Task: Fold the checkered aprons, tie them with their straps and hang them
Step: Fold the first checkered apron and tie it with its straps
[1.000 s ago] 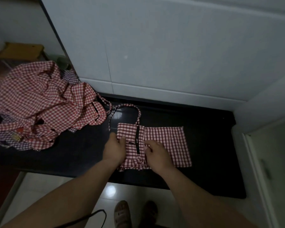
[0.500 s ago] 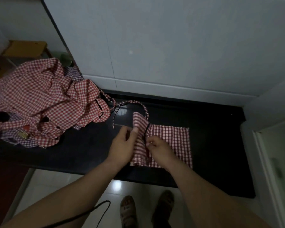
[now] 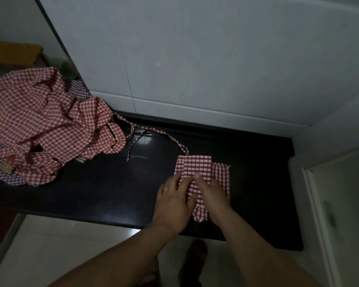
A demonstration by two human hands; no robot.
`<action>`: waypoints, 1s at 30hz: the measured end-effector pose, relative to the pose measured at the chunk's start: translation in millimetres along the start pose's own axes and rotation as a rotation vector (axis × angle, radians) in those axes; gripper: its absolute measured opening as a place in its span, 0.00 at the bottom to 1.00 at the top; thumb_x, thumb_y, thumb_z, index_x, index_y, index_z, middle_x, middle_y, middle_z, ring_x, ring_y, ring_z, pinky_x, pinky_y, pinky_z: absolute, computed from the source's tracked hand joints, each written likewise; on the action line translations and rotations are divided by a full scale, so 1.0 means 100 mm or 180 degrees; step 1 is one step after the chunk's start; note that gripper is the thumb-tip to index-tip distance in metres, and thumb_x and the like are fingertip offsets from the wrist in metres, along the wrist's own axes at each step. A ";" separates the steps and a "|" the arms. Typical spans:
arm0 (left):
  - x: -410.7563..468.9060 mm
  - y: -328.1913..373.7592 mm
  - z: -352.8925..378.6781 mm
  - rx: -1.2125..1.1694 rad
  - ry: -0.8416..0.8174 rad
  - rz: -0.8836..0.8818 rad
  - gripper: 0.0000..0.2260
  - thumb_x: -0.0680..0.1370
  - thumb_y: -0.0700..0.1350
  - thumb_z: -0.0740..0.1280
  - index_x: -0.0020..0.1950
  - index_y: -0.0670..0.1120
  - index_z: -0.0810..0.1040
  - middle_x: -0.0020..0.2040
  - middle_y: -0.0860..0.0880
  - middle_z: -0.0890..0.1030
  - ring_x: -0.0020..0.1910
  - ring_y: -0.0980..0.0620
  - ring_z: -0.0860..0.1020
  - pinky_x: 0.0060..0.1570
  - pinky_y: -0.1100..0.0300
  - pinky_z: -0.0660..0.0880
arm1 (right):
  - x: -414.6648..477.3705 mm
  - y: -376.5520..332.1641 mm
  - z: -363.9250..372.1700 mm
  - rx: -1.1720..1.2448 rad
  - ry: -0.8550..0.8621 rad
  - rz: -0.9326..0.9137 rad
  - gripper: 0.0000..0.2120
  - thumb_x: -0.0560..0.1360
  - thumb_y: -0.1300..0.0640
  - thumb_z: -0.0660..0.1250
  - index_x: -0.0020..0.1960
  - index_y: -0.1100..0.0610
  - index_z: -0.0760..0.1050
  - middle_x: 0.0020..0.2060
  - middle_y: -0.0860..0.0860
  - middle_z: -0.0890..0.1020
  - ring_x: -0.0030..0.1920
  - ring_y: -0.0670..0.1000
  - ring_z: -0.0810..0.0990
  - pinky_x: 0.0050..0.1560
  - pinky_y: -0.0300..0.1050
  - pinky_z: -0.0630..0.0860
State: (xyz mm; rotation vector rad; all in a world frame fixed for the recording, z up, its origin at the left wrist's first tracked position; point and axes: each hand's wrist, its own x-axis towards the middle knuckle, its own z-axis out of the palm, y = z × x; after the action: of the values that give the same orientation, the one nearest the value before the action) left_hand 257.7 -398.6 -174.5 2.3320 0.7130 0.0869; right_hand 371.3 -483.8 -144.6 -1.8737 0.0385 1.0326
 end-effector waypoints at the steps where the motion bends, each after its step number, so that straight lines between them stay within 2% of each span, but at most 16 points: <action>1: 0.01 -0.01 -0.01 -0.0119 0.0024 -0.0049 0.24 0.84 0.58 0.60 0.80 0.58 0.63 0.81 0.51 0.62 0.79 0.50 0.61 0.78 0.49 0.59 | 0.01 0.01 -0.02 -0.0048 0.0063 0.0017 0.20 0.77 0.33 0.65 0.61 0.44 0.78 0.56 0.47 0.86 0.55 0.50 0.85 0.62 0.56 0.80; 3: 0.05 -0.02 -0.05 -0.0579 0.0142 -0.0341 0.22 0.86 0.54 0.60 0.80 0.55 0.65 0.78 0.52 0.66 0.76 0.52 0.66 0.74 0.52 0.64 | 0.04 0.01 -0.06 0.0160 0.0058 0.0129 0.10 0.81 0.40 0.65 0.58 0.43 0.77 0.54 0.48 0.85 0.53 0.51 0.85 0.60 0.56 0.81; 5: 0.13 -0.04 -0.09 -0.1097 0.0187 -0.0667 0.22 0.86 0.50 0.61 0.80 0.52 0.65 0.74 0.50 0.69 0.71 0.51 0.70 0.70 0.56 0.67 | 0.05 -0.02 -0.06 0.0028 0.0076 0.0060 0.12 0.82 0.41 0.63 0.62 0.44 0.76 0.55 0.47 0.85 0.54 0.50 0.84 0.60 0.54 0.80; 7: 0.21 -0.03 -0.13 -0.1175 0.0054 -0.0826 0.21 0.86 0.48 0.62 0.79 0.50 0.66 0.70 0.48 0.69 0.66 0.50 0.74 0.64 0.61 0.68 | 0.08 0.00 -0.03 -0.0691 0.0340 -0.0211 0.17 0.84 0.39 0.59 0.67 0.47 0.73 0.57 0.47 0.83 0.54 0.49 0.82 0.59 0.51 0.78; 9: 0.26 0.00 -0.15 -0.0956 -0.0011 -0.0891 0.19 0.85 0.49 0.64 0.76 0.48 0.69 0.67 0.47 0.70 0.62 0.48 0.76 0.59 0.60 0.70 | 0.10 0.02 -0.01 -0.1571 0.0701 -0.0389 0.21 0.84 0.37 0.55 0.66 0.50 0.70 0.55 0.49 0.82 0.51 0.51 0.81 0.57 0.51 0.78; 11: 0.30 0.03 -0.14 -0.0827 -0.0051 -0.1086 0.18 0.83 0.53 0.66 0.69 0.47 0.71 0.63 0.46 0.73 0.58 0.47 0.77 0.55 0.57 0.73 | 0.12 0.05 -0.01 -0.2029 0.0905 -0.0414 0.23 0.83 0.35 0.53 0.65 0.51 0.69 0.52 0.50 0.83 0.50 0.53 0.82 0.56 0.54 0.79; 13: 0.37 0.06 -0.13 -0.0843 -0.0167 -0.1320 0.19 0.80 0.58 0.69 0.61 0.47 0.70 0.58 0.47 0.78 0.54 0.47 0.79 0.52 0.53 0.77 | 0.15 0.04 0.00 -0.2143 0.0852 -0.0335 0.23 0.83 0.34 0.52 0.65 0.52 0.67 0.53 0.53 0.84 0.51 0.55 0.83 0.58 0.57 0.79; 15: 0.45 0.07 -0.15 -0.0797 -0.0378 -0.1530 0.21 0.78 0.61 0.71 0.58 0.46 0.71 0.55 0.47 0.81 0.52 0.47 0.81 0.50 0.52 0.79 | 0.17 0.00 -0.01 -0.2211 0.0709 -0.0282 0.23 0.83 0.35 0.54 0.65 0.52 0.65 0.56 0.54 0.83 0.54 0.57 0.82 0.60 0.57 0.78; 18: 0.52 0.05 -0.23 -0.0896 -0.0496 -0.1626 0.17 0.78 0.59 0.70 0.56 0.47 0.77 0.55 0.47 0.84 0.50 0.48 0.82 0.50 0.54 0.80 | 0.17 -0.02 -0.12 -0.2232 0.0733 -0.0326 0.27 0.79 0.32 0.58 0.67 0.50 0.63 0.62 0.53 0.79 0.58 0.57 0.81 0.58 0.52 0.76; 21: 0.49 0.06 -0.26 -0.1101 -0.0333 -0.1580 0.13 0.79 0.55 0.69 0.57 0.48 0.77 0.55 0.48 0.84 0.50 0.49 0.82 0.53 0.51 0.81 | 0.15 0.07 -0.24 -0.2009 0.0884 -0.0343 0.32 0.76 0.29 0.62 0.70 0.50 0.64 0.65 0.51 0.79 0.59 0.54 0.81 0.57 0.50 0.78; 23: 0.47 0.04 -0.26 -0.1194 -0.0145 -0.1560 0.11 0.80 0.51 0.68 0.58 0.47 0.75 0.55 0.47 0.83 0.51 0.48 0.81 0.55 0.50 0.80 | 0.15 0.11 -0.23 -0.2022 0.0706 -0.0360 0.28 0.78 0.31 0.63 0.66 0.51 0.68 0.60 0.50 0.81 0.56 0.53 0.82 0.56 0.50 0.79; 25: 0.48 0.02 -0.30 -0.1278 -0.0043 -0.1580 0.11 0.80 0.49 0.67 0.58 0.46 0.72 0.54 0.47 0.82 0.51 0.47 0.81 0.56 0.47 0.80 | 0.13 0.10 -0.19 -0.2222 0.0526 -0.0361 0.23 0.79 0.32 0.63 0.58 0.52 0.72 0.53 0.50 0.82 0.50 0.51 0.81 0.50 0.47 0.78; 28: 0.53 -0.03 -0.37 -0.1139 -0.0168 -0.1612 0.15 0.81 0.52 0.68 0.60 0.45 0.68 0.53 0.49 0.80 0.51 0.46 0.81 0.55 0.47 0.80 | 0.11 0.05 -0.15 -0.2512 0.0490 -0.0326 0.23 0.79 0.31 0.62 0.49 0.51 0.75 0.46 0.49 0.82 0.45 0.50 0.81 0.43 0.45 0.76; 30: 0.56 -0.07 -0.38 -0.1128 -0.0343 -0.1660 0.19 0.80 0.55 0.70 0.63 0.45 0.71 0.54 0.51 0.80 0.54 0.46 0.81 0.56 0.51 0.79 | 0.12 0.05 -0.15 -0.2559 0.0489 -0.0303 0.22 0.79 0.31 0.62 0.46 0.51 0.74 0.44 0.49 0.82 0.43 0.50 0.81 0.41 0.45 0.75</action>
State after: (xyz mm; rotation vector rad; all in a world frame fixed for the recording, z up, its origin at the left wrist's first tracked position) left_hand 292.2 -342.7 -157.8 1.7456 1.1255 -0.1351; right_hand 386.2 -493.0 -153.4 -2.6416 -0.4305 0.8992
